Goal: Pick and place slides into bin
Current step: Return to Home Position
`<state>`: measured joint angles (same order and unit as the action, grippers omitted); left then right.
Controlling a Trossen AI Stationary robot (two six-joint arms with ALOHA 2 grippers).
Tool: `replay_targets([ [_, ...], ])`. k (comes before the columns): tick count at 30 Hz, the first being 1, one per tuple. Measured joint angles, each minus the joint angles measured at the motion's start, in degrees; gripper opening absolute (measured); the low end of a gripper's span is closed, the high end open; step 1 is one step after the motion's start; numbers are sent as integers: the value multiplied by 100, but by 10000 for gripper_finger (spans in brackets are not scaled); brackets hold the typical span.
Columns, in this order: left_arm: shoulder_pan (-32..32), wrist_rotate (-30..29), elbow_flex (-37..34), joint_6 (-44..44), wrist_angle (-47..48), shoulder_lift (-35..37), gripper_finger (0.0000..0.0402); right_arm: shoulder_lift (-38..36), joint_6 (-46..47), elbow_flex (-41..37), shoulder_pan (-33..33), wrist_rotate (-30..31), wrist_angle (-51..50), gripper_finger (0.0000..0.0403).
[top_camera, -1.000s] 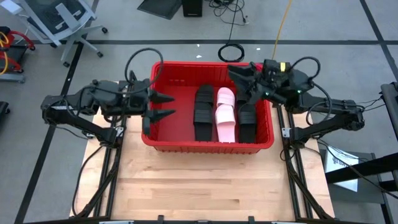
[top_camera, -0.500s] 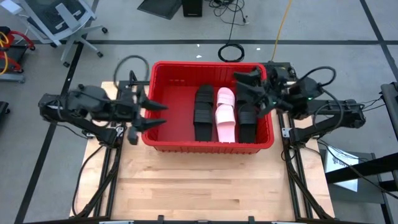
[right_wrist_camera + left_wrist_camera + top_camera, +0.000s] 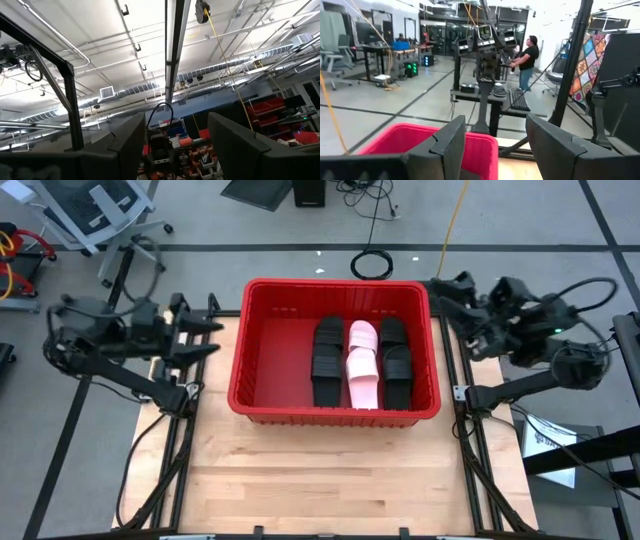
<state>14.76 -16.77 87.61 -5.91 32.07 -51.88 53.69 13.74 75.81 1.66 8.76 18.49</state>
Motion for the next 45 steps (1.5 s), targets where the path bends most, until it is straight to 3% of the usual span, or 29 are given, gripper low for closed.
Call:
replay_targets([
  [6,2,-319,0,282,214,405,205,-562,-36,0,-3,-1,-550,206],
  [10,0,-800,0,137,476,655,205,-887,-157,0,-3,-3,-882,206],
  [18,0,-1049,2,-263,1420,1036,205,-1428,-291,0,-3,4,-1671,206],
  [30,0,-1504,-178,-223,1445,1570,205,-2133,-398,-431,-3,22,-1956,206],
  [35,0,-1762,-1013,-581,1066,2165,205,-2626,-305,-1235,-3,163,-1149,206],
  [45,0,-1703,-3891,-207,-2165,3501,205,-3386,-394,-3576,-3,194,2014,206],
])
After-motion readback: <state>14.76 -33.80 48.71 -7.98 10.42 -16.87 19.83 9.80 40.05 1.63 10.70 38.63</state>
